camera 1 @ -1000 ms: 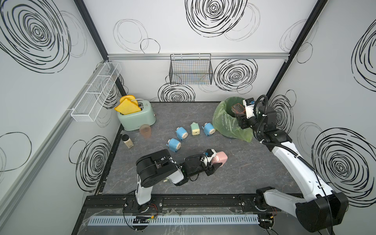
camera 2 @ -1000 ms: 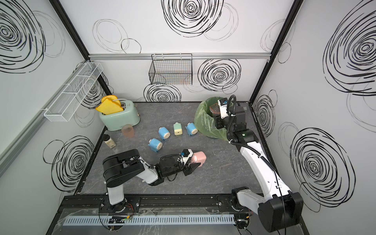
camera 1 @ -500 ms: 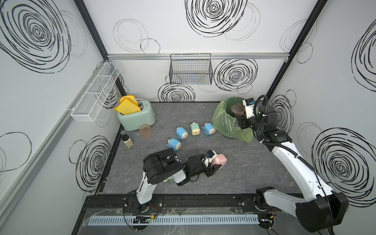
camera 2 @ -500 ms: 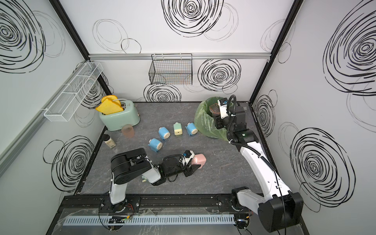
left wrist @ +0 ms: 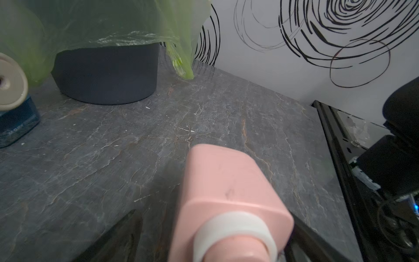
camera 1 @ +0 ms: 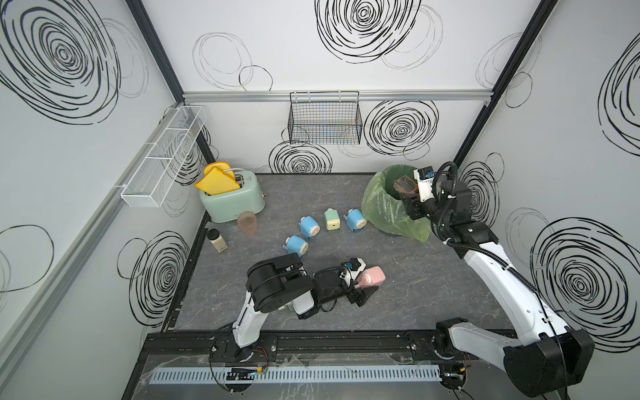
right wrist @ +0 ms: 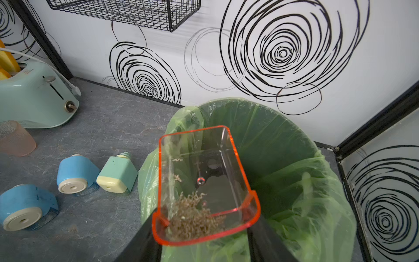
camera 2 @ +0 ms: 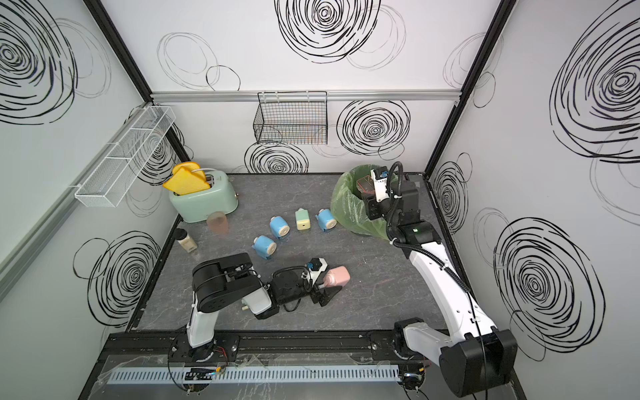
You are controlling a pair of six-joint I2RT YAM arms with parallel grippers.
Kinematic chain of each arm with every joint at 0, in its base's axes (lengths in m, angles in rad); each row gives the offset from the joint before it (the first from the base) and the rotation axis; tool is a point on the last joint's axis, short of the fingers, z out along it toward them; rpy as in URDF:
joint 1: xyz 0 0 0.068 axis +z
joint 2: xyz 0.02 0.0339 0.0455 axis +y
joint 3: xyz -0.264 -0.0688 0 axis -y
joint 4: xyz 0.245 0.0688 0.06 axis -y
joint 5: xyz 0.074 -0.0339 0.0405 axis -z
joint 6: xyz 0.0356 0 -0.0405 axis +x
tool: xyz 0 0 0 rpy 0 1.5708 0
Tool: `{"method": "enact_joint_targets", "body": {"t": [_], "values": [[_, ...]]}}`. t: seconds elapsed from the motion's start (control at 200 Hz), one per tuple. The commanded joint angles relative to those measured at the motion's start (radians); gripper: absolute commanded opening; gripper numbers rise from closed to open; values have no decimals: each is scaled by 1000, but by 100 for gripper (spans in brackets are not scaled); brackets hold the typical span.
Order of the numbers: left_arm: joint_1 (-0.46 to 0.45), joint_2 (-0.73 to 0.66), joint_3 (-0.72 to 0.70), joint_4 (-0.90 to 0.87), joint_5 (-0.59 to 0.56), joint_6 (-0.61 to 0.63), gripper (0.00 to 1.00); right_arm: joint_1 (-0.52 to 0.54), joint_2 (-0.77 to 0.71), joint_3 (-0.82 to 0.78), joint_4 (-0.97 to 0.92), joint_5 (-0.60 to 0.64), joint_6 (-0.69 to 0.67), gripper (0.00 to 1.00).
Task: Take out the pencil sharpener tray and clean the shavings
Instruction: Place the pencil sharpener at the center of the board, then pour the shavings into the trash bin.
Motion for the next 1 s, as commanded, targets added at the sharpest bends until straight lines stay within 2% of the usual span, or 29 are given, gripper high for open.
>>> {"method": "enact_joint_targets", "body": {"t": [0.0, 0.195, 0.275, 0.475, 0.575, 0.64, 0.73, 0.85, 0.996], "values": [[7, 6, -46, 116, -2, -21, 97, -5, -20, -13, 33, -10, -3, 41], [32, -91, -92, 97, -12, -60, 97, -5, -22, -17, 33, -12, -2, 41], [45, -179, -101, 16, -11, -69, 97, -5, -19, -19, 35, -16, -3, 41], [88, -522, -63, -429, -39, -121, 97, -5, -26, -41, 48, -32, -4, 41], [93, -678, 31, -708, -78, -84, 97, -5, -27, -43, 44, -39, -2, 41], [118, -736, 108, -822, -67, -82, 97, -5, -28, -44, 42, -42, -1, 41], [218, -737, 251, -958, 72, -138, 97, -1, -50, -68, 67, -66, -6, 41], [361, -633, 512, -1097, 269, -231, 97, 12, -80, -101, 91, -77, -25, 41], [395, -485, 803, -1219, 370, -176, 97, 57, -90, -95, 71, -54, -67, 41]]}}
